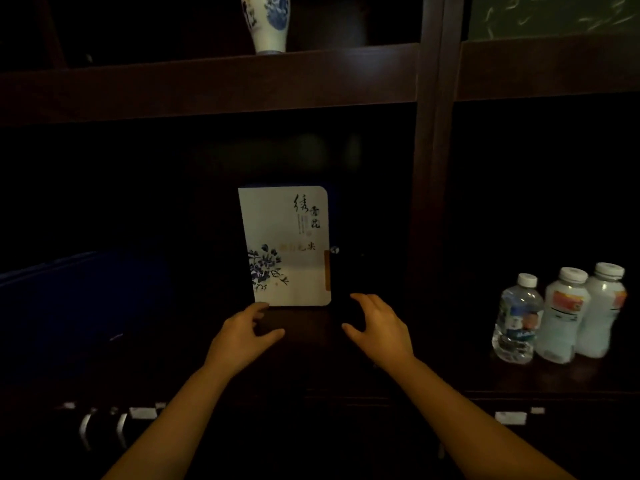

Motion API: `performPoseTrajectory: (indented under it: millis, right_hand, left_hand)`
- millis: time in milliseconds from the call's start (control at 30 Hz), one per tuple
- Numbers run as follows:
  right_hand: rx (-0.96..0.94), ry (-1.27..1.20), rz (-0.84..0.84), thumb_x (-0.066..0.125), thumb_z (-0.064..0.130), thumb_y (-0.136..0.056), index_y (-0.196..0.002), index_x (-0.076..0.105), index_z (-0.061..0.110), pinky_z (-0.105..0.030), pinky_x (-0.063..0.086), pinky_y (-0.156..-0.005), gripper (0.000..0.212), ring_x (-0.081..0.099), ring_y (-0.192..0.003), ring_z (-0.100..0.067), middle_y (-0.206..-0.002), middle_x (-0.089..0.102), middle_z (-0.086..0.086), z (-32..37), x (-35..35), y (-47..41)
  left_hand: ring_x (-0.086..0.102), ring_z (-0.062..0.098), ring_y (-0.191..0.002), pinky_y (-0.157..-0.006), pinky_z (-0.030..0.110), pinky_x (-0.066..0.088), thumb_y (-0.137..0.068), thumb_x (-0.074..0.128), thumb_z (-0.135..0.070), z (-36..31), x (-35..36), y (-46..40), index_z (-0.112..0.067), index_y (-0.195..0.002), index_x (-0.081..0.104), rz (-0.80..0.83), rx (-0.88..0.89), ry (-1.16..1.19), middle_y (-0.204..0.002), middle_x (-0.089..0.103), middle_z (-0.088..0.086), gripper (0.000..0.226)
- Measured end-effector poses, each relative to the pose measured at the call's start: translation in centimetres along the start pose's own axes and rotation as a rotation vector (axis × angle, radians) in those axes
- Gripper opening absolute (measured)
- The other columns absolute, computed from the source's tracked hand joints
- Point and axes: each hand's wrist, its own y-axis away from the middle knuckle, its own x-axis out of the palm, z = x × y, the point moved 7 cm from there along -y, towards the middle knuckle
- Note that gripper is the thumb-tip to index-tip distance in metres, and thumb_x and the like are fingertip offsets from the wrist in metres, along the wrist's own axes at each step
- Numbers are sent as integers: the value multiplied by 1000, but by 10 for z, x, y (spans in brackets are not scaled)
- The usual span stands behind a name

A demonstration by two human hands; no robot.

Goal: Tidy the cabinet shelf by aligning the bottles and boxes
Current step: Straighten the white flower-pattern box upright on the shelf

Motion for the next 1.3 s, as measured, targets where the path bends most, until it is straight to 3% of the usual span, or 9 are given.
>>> performPoseTrajectory:
  millis: [200, 467, 700, 900, 1033, 1133, 1300]
  right_hand:
    - [65, -72, -39, 63, 42, -80, -137, 34, 25, -29, 49, -84, 65, 48, -119, -16, -136, 48, -1, -21, 41, -70]
    - [216, -215, -41, 69, 37, -76, -139, 31, 24, -30, 46, -91, 74, 51, -115, -18, -133, 50, -5, -44, 75, -151]
    - [310, -291, -146, 73, 32, -74, -138, 33, 24, -25, 46, -78, 76, 53, -100, -14, -126, 55, -6, -54, 74, -196]
    - [345, -287, -208, 78, 33, -68, -142, 24, 23, -26, 45, -82, 92, 55, -114, -22, -129, 55, -8, -50, 80, -231]
    - [308, -408, -321, 79, 28, -67, -142, 23, 25, -29, 43, -90, 93, 49, -122, -23, -136, 49, -8, -51, 77, -248]
    - [299, -505, -301, 79, 24, -68, -141, 29, 23, -31, 41, -95, 88, 45, -123, -20, -139, 46, -8, -51, 83, -266]
    - [399, -585, -311, 79, 12, -69, -141, 29, 15, -43, 40, -100, 88, 41, -129, -31, -141, 43, -15, -62, 103, -283]
  left_hand:
    - [53, 26, -119, -98, 38, 45, -76, 73, -33, 33, 9, -76, -18, -134, 44, -10, -45, 84, -130, 55, 11, 66]
    - [55, 25, -114, -92, 33, 45, -73, 75, -37, 66, 2, -178, -18, -132, 45, 0, -44, 130, -125, 59, 10, 68]
    - [59, 22, -105, -84, 27, 46, -70, 78, -33, 76, -16, -249, -15, -131, 47, -9, -22, 231, -118, 62, 12, 70]
    - [56, 23, -110, -81, 26, 44, -70, 77, -35, 82, -32, -307, -21, -137, 37, -22, -29, 253, -130, 56, 12, 79]
    - [42, 34, -129, -102, 43, 40, -71, 78, -26, 77, -30, -332, -15, -144, 22, -85, -65, 357, -146, 38, 15, 93]
    - [46, 34, -126, -101, 43, 40, -71, 78, -20, 73, -22, -346, -12, -143, 25, -122, -55, 426, -143, 43, 16, 90]
    - [49, 37, -122, -97, 40, 41, -71, 78, -11, 75, -3, -355, -7, -139, 34, -184, -62, 582, -137, 47, 20, 81]
